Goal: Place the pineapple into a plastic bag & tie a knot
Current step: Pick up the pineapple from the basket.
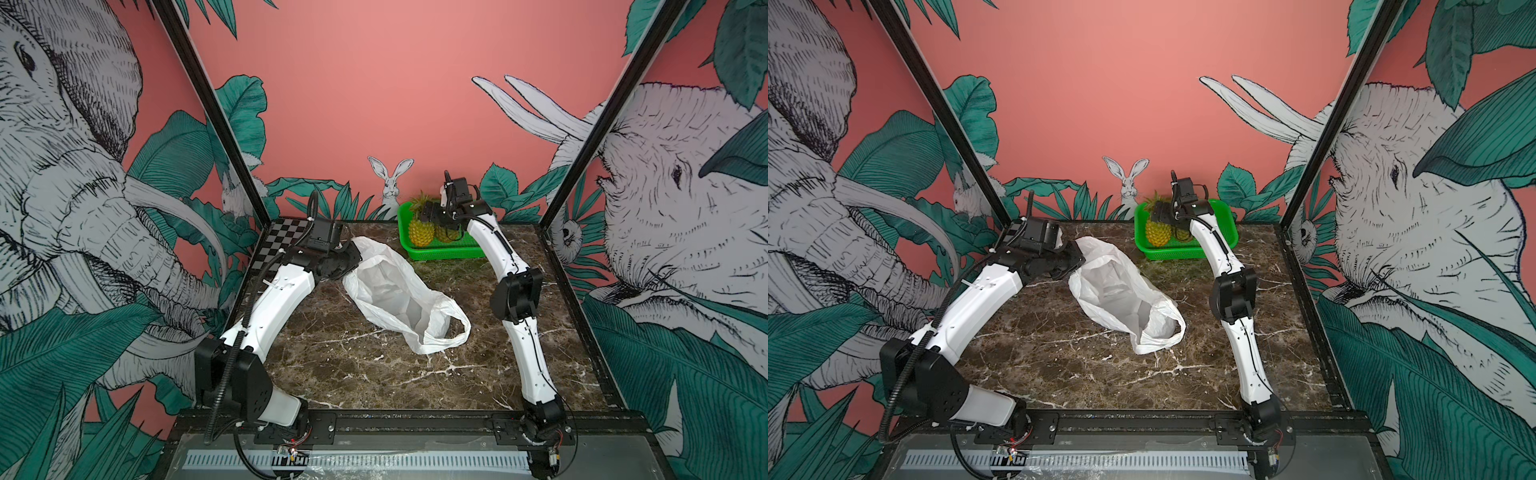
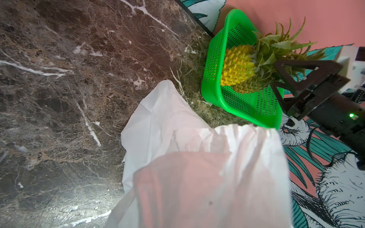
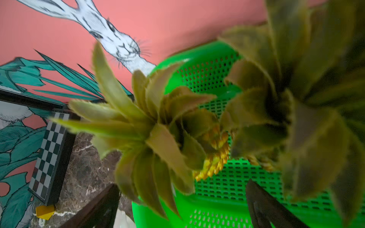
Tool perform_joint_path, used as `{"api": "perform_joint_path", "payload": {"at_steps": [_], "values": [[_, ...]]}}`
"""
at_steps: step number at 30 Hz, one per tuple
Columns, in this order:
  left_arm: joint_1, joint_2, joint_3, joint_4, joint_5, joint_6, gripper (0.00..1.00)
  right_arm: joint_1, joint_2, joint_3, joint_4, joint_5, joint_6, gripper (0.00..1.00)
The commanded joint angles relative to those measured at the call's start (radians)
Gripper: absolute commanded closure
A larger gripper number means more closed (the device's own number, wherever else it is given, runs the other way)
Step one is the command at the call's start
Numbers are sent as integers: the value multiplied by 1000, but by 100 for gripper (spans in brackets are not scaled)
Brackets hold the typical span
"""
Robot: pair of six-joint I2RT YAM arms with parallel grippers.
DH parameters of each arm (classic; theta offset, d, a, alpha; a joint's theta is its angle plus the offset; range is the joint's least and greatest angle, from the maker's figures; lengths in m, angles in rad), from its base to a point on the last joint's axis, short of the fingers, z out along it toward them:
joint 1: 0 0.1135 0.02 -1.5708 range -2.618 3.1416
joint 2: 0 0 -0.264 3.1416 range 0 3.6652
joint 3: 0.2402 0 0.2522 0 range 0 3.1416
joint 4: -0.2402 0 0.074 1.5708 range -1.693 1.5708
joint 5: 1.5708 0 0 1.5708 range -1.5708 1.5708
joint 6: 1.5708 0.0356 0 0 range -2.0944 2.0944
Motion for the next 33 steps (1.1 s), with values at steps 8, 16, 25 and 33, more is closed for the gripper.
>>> {"api": "perform_joint_path", "payload": {"at_steps": [8, 16, 25, 33], "values": [[5, 14, 59, -79, -1, -11, 100, 24, 120, 23, 286, 50, -40, 2], [-2, 8, 59, -114, -8, -10, 100, 43, 232, 84, 360, 146, -65, 4], [-2, -11, 50, -105, -15, -1, 100, 44, 206, 70, 393, 130, -76, 84], [-2, -25, 47, -75, -14, -2, 100, 46, 80, 3, 370, 50, -80, 100]]}}
